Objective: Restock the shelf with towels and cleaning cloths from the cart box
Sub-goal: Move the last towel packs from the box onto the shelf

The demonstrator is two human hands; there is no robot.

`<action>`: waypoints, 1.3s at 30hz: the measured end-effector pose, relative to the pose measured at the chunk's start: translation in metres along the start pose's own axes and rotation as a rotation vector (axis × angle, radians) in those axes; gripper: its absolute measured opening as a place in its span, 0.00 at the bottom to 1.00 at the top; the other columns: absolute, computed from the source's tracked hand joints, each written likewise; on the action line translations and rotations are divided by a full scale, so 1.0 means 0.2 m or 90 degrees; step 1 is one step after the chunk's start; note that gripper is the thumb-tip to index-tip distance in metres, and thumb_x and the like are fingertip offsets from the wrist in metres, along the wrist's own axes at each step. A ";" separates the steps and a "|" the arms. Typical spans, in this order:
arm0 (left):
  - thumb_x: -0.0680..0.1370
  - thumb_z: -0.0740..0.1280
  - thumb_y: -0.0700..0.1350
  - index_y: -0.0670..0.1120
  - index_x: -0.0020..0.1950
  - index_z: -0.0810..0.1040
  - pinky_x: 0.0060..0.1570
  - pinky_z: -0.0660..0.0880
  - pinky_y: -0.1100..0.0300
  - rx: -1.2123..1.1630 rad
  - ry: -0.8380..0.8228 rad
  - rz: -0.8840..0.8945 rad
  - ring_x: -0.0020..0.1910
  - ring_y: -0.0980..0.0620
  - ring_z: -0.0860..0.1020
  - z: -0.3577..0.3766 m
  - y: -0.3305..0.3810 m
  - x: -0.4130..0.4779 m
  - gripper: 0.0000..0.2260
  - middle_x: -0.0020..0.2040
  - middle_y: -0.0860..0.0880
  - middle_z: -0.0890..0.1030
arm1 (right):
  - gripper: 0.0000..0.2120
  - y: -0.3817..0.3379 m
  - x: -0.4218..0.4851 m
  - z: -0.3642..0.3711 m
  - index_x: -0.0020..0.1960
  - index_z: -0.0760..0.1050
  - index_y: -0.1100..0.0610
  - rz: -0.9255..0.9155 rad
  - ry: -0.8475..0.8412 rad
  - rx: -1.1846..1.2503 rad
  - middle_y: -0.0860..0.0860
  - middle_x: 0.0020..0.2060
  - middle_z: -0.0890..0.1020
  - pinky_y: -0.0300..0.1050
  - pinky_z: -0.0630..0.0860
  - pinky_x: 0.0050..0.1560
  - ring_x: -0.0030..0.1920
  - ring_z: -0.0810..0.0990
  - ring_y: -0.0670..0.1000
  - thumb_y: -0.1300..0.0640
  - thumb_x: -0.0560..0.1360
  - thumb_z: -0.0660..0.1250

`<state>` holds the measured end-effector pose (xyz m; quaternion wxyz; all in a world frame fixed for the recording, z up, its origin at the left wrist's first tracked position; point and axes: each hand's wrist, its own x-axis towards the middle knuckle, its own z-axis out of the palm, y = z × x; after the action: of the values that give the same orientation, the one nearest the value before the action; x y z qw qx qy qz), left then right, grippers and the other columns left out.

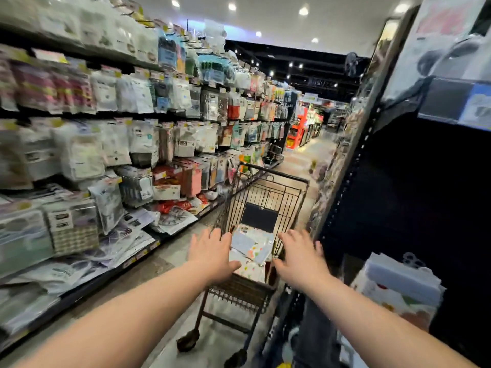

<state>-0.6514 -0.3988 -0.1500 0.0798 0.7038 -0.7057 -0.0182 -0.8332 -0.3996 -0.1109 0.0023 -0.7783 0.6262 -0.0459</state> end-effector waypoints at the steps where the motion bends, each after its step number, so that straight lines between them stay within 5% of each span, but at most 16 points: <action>1: 0.75 0.60 0.63 0.49 0.74 0.58 0.71 0.57 0.43 0.007 -0.006 -0.005 0.73 0.43 0.58 0.00 -0.13 0.00 0.32 0.73 0.46 0.63 | 0.28 -0.09 0.05 0.04 0.74 0.57 0.50 -0.006 -0.001 -0.013 0.50 0.73 0.60 0.60 0.53 0.73 0.75 0.53 0.55 0.48 0.77 0.60; 8: 0.76 0.59 0.63 0.46 0.73 0.59 0.69 0.59 0.42 0.047 -0.040 -0.023 0.72 0.42 0.59 -0.02 -0.84 0.04 0.32 0.73 0.45 0.63 | 0.26 -0.61 0.31 0.28 0.72 0.57 0.49 0.012 -0.061 -0.033 0.50 0.72 0.62 0.60 0.57 0.70 0.73 0.57 0.56 0.46 0.77 0.58; 14: 0.76 0.59 0.63 0.46 0.72 0.59 0.68 0.59 0.41 0.045 -0.052 -0.004 0.72 0.41 0.59 0.05 -1.05 0.18 0.31 0.71 0.44 0.64 | 0.29 -0.77 0.50 0.41 0.75 0.55 0.49 0.039 -0.097 -0.047 0.50 0.72 0.63 0.61 0.57 0.71 0.74 0.57 0.56 0.46 0.76 0.59; 27: 0.76 0.59 0.61 0.46 0.73 0.59 0.71 0.55 0.40 0.073 -0.121 0.072 0.72 0.42 0.59 0.27 -1.15 1.03 0.31 0.72 0.44 0.63 | 0.26 -0.68 1.32 0.74 0.72 0.58 0.50 0.085 -0.147 -0.017 0.50 0.71 0.65 0.58 0.60 0.69 0.72 0.61 0.55 0.47 0.77 0.58; 39: 0.76 0.61 0.61 0.47 0.71 0.62 0.68 0.63 0.48 0.098 -0.188 0.203 0.69 0.43 0.64 0.53 -0.83 2.10 0.29 0.69 0.44 0.68 | 0.27 -0.12 2.02 0.89 0.72 0.59 0.51 0.243 -0.204 0.070 0.51 0.71 0.66 0.56 0.64 0.67 0.71 0.64 0.56 0.46 0.76 0.59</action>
<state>-0.4998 -0.8275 -0.2405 -0.0763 0.5769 -0.8115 -0.0539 -0.7110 -0.7989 -0.2595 0.1522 -0.6422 0.7499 0.0456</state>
